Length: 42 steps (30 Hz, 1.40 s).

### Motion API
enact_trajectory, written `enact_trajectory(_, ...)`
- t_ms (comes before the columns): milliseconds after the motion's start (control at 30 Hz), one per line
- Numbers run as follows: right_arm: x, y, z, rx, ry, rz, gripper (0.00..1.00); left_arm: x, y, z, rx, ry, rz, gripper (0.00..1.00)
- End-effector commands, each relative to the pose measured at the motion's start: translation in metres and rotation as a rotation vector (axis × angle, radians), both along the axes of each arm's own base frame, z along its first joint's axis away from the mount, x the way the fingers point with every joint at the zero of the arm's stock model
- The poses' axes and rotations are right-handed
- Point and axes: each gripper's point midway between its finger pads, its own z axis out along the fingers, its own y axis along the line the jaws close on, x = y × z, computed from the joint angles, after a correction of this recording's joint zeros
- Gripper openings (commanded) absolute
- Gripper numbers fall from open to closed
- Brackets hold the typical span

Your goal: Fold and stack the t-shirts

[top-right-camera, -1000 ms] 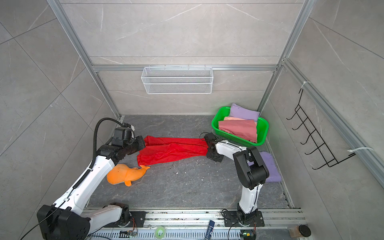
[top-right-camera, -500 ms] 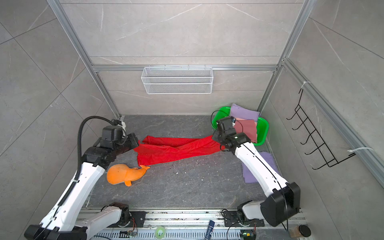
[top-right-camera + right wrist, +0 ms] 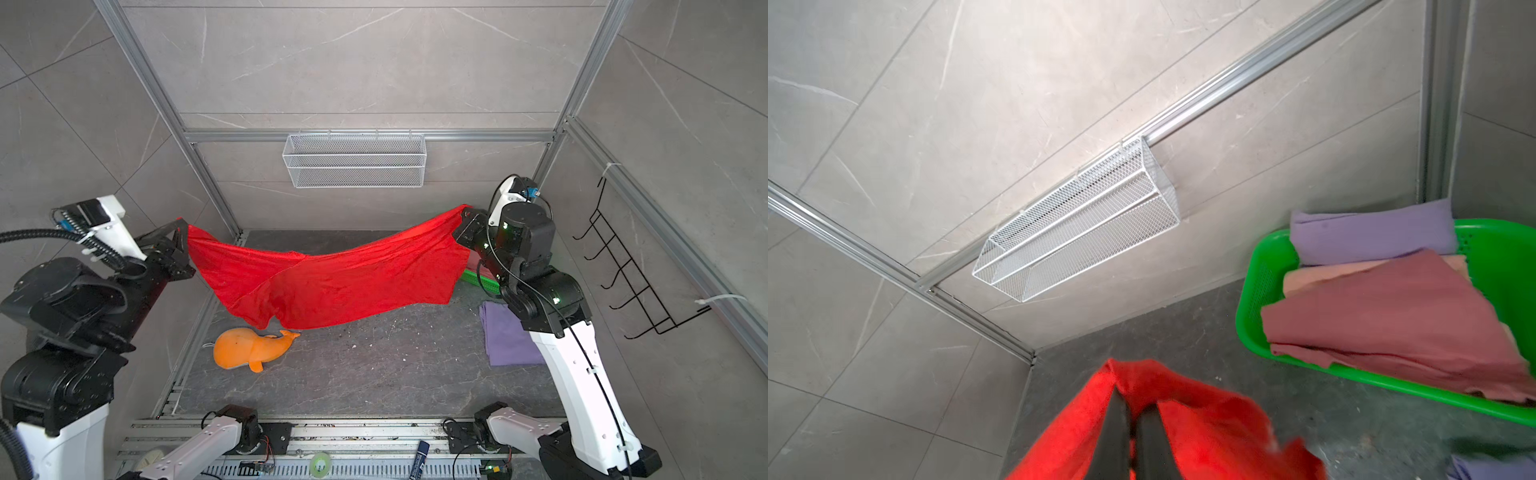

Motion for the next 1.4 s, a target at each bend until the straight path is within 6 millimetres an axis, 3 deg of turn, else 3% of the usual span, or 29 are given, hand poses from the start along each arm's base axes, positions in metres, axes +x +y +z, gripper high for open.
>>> enact_trajectory(0,0.049,0.022,-0.014,0.005,0.007,0.016,0.0,0.089,-0.002,-0.025,0.213,0.068,0.108,0.0)
enact_trajectory(100,0.094,0.039,-0.024,0.025,0.002,0.007,0.0,0.151,0.002,-0.036,0.311,0.072,0.192,0.0)
enact_trajectory(200,0.136,0.055,-0.02,0.04,-0.026,0.003,0.0,0.213,0.017,-0.043,0.305,0.083,0.237,0.0)
enact_trajectory(300,0.171,0.069,-0.004,0.05,-0.071,0.006,0.0,0.257,0.035,-0.036,0.225,0.059,0.229,0.0)
enact_trajectory(367,0.181,0.074,0.015,0.055,-0.111,0.008,0.0,0.271,0.04,-0.016,0.202,0.012,0.222,0.0)
enact_trajectory(467,0.178,0.071,0.05,0.068,-0.196,0.003,0.0,0.264,0.039,0.031,0.21,-0.101,0.226,0.0)
enact_trajectory(567,0.158,0.063,0.08,0.071,-0.271,0.001,0.0,0.23,0.042,0.073,0.196,-0.212,0.232,0.0)
enact_trajectory(667,0.137,0.054,0.086,0.055,-0.291,0.0,0.0,0.191,0.043,0.09,0.195,-0.268,0.238,0.0)
enact_trajectory(733,0.127,0.048,0.071,0.038,-0.255,-0.008,0.0,0.171,0.045,0.078,0.191,-0.246,0.241,0.0)
enact_trajectory(833,0.114,0.042,0.032,0.009,-0.156,-0.014,0.0,0.144,0.05,0.037,0.177,-0.148,0.251,0.0)
enact_trajectory(900,0.103,0.037,-0.007,-0.005,-0.044,-0.017,0.0,0.127,0.054,-0.006,0.149,-0.036,0.26,0.0)
enact_trajectory(1000,0.088,0.03,-0.082,-0.028,0.148,-0.037,0.0,0.1,0.057,-0.072,0.071,0.12,0.268,0.0)
enact_trajectory(1100,0.067,0.024,-0.171,-0.051,0.366,-0.051,0.0,0.071,0.06,-0.16,-0.024,0.36,0.289,0.0)
enact_trajectory(1233,0.04,0.034,-0.285,-0.029,0.607,0.007,0.0,0.032,0.047,-0.269,-0.17,0.646,0.28,0.0)
enact_trajectory(1300,0.03,0.035,-0.32,-0.042,0.676,0.006,0.0,0.018,0.042,-0.302,-0.221,0.735,0.281,0.0)
enact_trajectory(1367,0.023,0.033,-0.343,-0.055,0.733,-0.006,0.0,0.008,0.038,-0.325,-0.249,0.816,0.277,0.0)
